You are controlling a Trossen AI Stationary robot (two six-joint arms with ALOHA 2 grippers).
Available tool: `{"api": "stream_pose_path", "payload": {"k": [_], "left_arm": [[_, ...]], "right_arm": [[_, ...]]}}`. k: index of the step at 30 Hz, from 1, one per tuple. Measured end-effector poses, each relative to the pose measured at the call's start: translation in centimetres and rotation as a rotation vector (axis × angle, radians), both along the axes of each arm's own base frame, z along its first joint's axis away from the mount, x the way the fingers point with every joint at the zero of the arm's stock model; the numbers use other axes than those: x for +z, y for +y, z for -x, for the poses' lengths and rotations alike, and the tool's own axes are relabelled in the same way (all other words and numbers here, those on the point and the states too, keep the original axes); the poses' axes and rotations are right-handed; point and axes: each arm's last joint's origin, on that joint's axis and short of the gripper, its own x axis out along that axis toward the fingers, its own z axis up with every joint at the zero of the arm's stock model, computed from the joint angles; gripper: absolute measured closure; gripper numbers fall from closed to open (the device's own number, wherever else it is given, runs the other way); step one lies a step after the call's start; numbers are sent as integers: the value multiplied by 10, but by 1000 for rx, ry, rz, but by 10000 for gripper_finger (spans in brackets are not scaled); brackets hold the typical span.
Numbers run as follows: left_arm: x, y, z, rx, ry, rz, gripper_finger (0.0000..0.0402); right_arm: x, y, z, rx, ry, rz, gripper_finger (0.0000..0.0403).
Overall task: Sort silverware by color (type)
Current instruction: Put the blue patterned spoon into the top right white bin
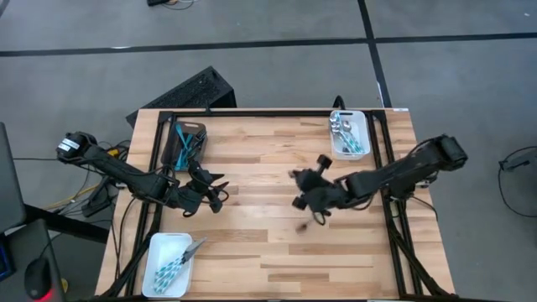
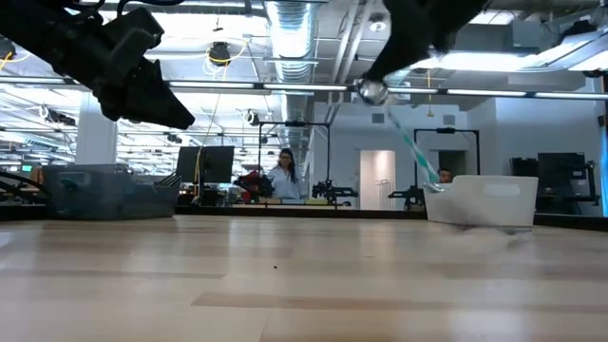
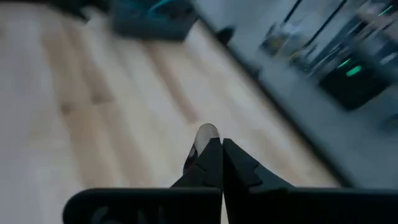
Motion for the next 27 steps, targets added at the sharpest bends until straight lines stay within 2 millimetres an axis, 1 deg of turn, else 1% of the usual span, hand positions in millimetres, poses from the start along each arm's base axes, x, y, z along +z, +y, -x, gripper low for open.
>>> {"api": "stream_pose_path", "payload": {"k": [3,5,7,9,15,19,23,27], "left_arm": [[0,0,0,0,5,-2,268],[0,0,0,0,7,-3,268],[0,0,0,0,6,-2,268],[0,0,0,0,6,-2,268],[-1,0,0,0,8,-3,268],[-2,1,2,8,31,-19,268],[-3,1,3,11,44,-27,268],[-3,1,3,11,45,-27,268]], "right_arm": [[15,-8,10,-72,13,163,387],[23,-17,17,-144,55,279,387],[28,-32,24,-223,127,369,387],[29,-52,31,-294,204,403,387],[24,-121,50,-509,447,412,387],[12,-158,60,-560,616,388,387],[-6,-185,68,-516,659,282,387],[-21,-199,75,-486,660,238,378]]}}
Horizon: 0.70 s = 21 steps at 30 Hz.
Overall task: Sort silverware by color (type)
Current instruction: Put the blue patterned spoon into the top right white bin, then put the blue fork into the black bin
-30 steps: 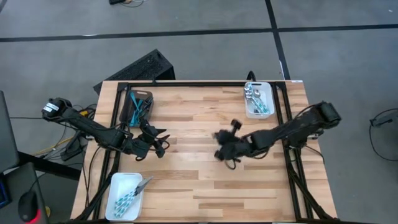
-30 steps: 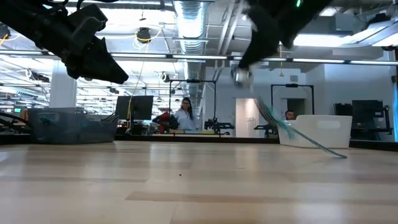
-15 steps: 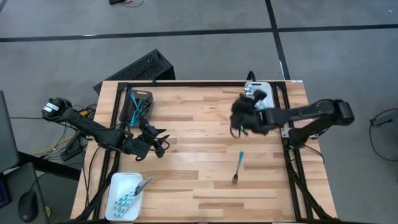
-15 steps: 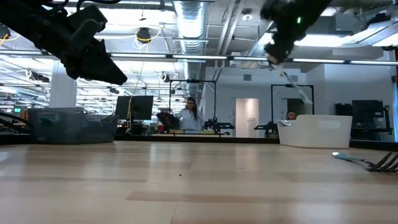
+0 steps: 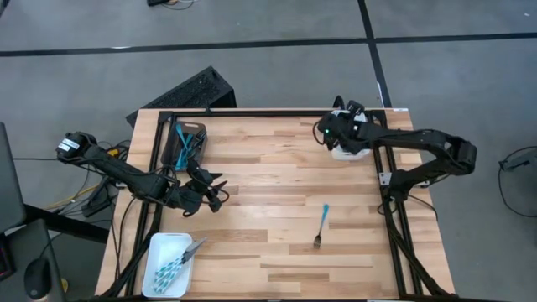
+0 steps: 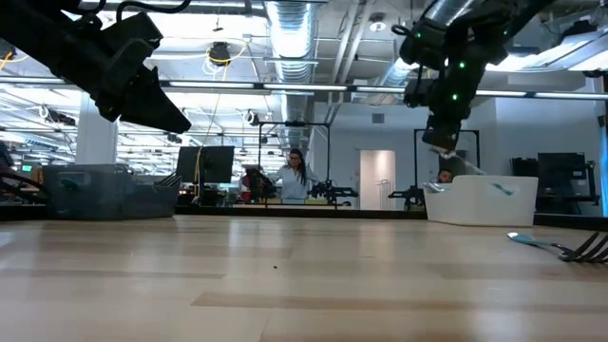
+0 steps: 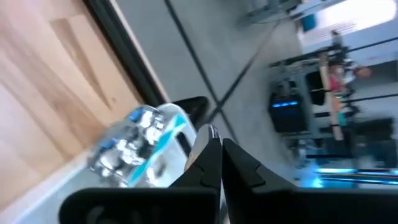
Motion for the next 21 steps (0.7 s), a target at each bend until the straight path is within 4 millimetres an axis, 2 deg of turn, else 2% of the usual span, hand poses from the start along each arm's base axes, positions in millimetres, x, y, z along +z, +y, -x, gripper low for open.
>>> {"api": "stream_pose_path", "payload": {"k": [6,11,16,21], "left_arm": [[0,0,0,1,4,-1,268],[0,0,0,5,2,-4,268],[0,0,0,4,2,-3,268],[0,1,0,22,-1,-31,268]], "right_arm": [[-6,-11,7,-59,-130,-72,316],[-4,-5,10,-86,-198,-98,247],[1,26,7,-45,-359,-261,207],[-2,85,-2,315,-357,-702,214]]}}
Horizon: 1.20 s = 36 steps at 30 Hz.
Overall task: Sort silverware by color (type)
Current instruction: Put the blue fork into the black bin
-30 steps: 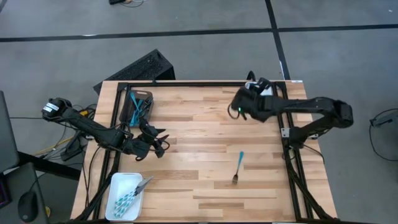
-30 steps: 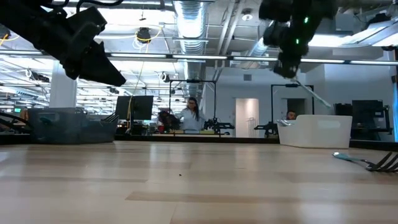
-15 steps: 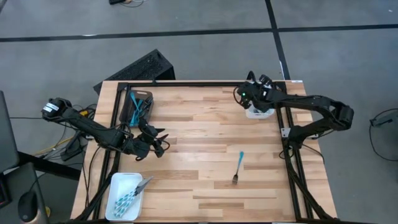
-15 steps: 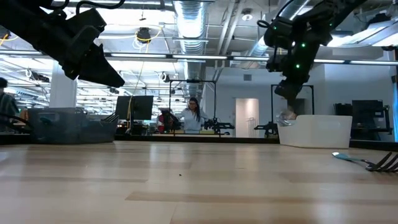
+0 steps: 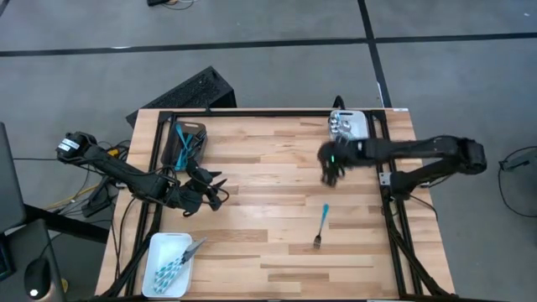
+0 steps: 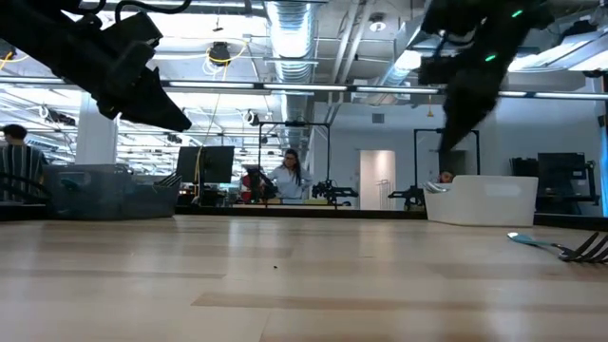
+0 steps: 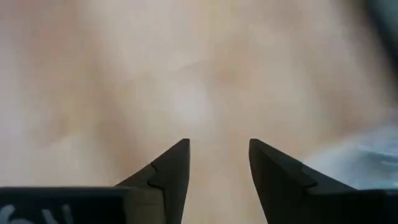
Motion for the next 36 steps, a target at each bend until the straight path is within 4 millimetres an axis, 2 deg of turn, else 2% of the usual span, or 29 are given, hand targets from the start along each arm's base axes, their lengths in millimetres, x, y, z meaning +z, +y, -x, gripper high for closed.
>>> {"api": "stream_pose_path", "payload": {"k": [4,9,16,23,27,32,36], "left_arm": [[0,1,0,19,-11,-7,268],[0,0,0,17,-12,-4,268],[1,0,0,19,-20,-1,268],[1,1,-1,32,-31,10,268],[1,2,-1,39,-37,19,268],[1,2,-1,38,-32,18,268],[1,3,-1,35,-20,-2,268]], "right_arm": [[-18,50,0,211,108,-62,230],[-45,103,1,489,232,-31,235],[-69,149,-12,652,225,-26,237],[-90,169,-28,754,312,-143,237],[-99,174,-37,796,334,-126,244],[-93,175,-53,797,293,-117,275],[-89,173,-63,874,214,-92,288]]}}
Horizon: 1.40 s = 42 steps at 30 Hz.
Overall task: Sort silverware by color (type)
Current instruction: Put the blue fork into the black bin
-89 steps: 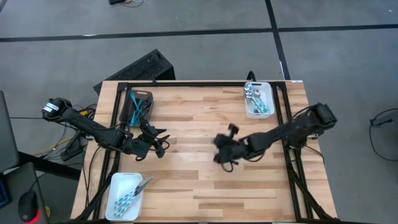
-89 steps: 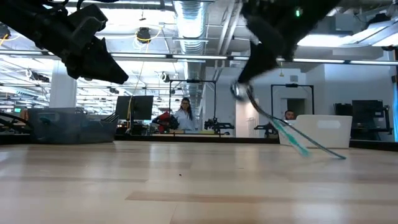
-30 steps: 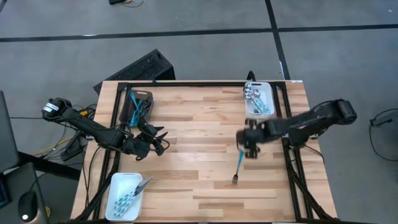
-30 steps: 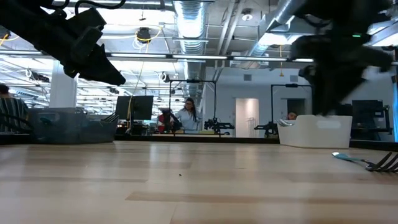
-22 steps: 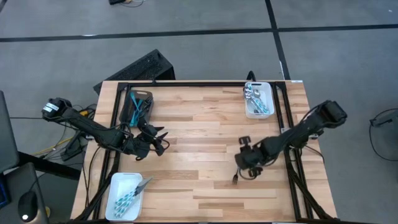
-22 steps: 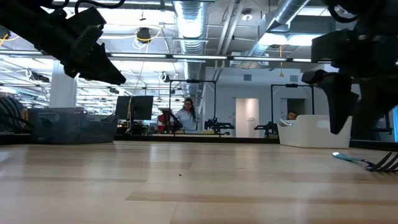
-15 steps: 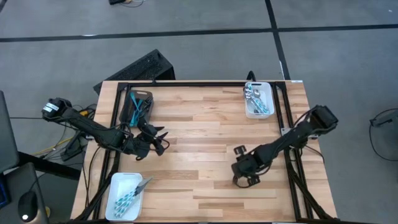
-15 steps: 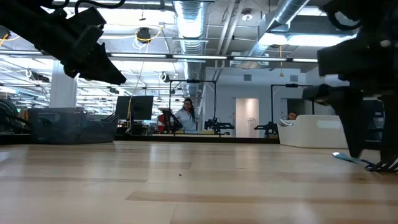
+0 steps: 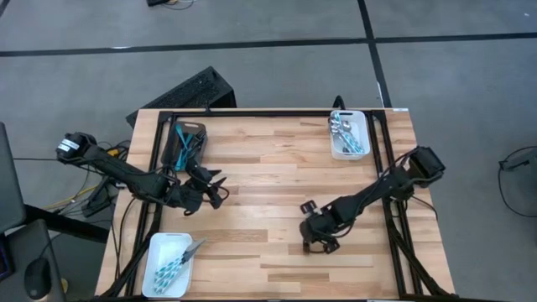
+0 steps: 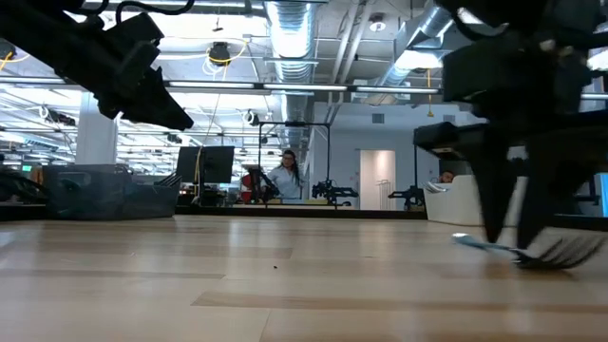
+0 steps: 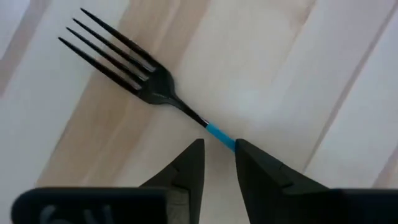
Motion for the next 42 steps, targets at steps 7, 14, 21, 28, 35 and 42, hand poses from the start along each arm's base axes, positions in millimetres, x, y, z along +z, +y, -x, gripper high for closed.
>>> {"api": "stream_pose_path", "payload": {"k": [7,14,21,28,35,42], "left_arm": [[0,2,-1,-1,10,5,268],[0,3,-1,-17,46,-49,268],[1,5,0,22,56,-121,268],[-2,8,4,66,93,-165,268],[-2,16,3,124,86,-149,268],[-3,18,2,116,95,-130,268]], "right_arm": [[-12,-12,-5,188,55,81,269],[3,-9,-17,316,4,225,227],[24,-17,-29,475,17,252,212],[17,-18,-25,612,97,194,218],[1,-6,-32,688,61,201,219],[-12,-9,-38,635,113,159,239]]}}
